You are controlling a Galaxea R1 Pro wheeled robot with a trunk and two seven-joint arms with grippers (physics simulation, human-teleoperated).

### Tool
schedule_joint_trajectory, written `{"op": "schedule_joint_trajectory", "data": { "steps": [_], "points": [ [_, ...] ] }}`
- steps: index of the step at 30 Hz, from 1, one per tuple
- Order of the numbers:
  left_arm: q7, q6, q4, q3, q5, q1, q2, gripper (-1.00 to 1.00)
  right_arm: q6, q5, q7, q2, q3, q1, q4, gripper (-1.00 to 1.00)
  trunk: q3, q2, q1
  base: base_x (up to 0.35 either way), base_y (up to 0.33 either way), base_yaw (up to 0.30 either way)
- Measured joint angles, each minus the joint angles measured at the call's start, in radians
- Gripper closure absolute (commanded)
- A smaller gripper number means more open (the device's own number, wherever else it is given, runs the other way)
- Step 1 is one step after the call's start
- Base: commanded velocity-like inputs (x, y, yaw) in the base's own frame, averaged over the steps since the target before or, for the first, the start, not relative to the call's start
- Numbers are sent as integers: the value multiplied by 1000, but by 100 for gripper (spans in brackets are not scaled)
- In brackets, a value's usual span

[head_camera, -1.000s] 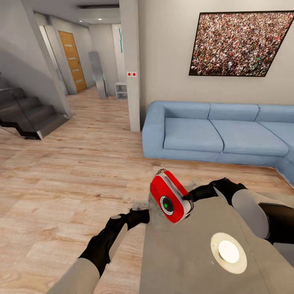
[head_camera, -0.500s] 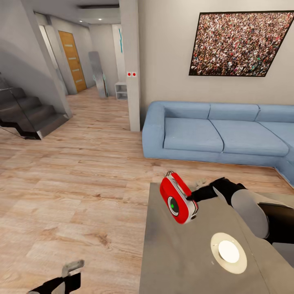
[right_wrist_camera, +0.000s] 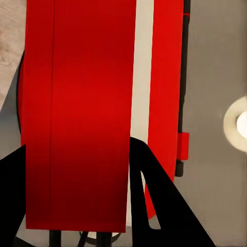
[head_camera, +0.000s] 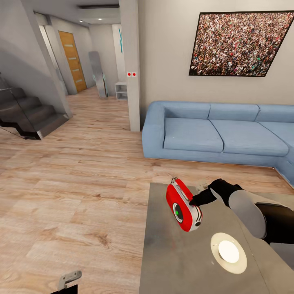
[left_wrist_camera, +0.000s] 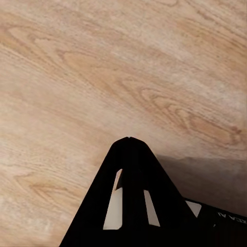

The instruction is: Turn on the radio receiver that's on the table in the living room.

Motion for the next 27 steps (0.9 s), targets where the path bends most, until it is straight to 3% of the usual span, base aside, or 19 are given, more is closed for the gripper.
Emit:
{"op": "schedule_joint_trajectory", "data": {
  "steps": [12,18,22,27],
  "points": [
    [-3,-5,-2,3,10,0,-7,100,-6,-8,-18,2,-15,9,23,100,0,0,0,0,0,0],
    [-2,-9,-3,1,8,7,-40,100,-22,-10,-14,34,-21,45,23,100,0,0,0,0,0,0],
    [-3,-11,-3,1,9,12,-60,100,-25,-3,-15,31,3,70,23,100,0,0,0,0,0,0],
    [-2,-11,-3,1,9,13,-61,100,-31,-5,-15,30,17,89,22,100,-6,-14,8,0,0,0]
  ]
}}
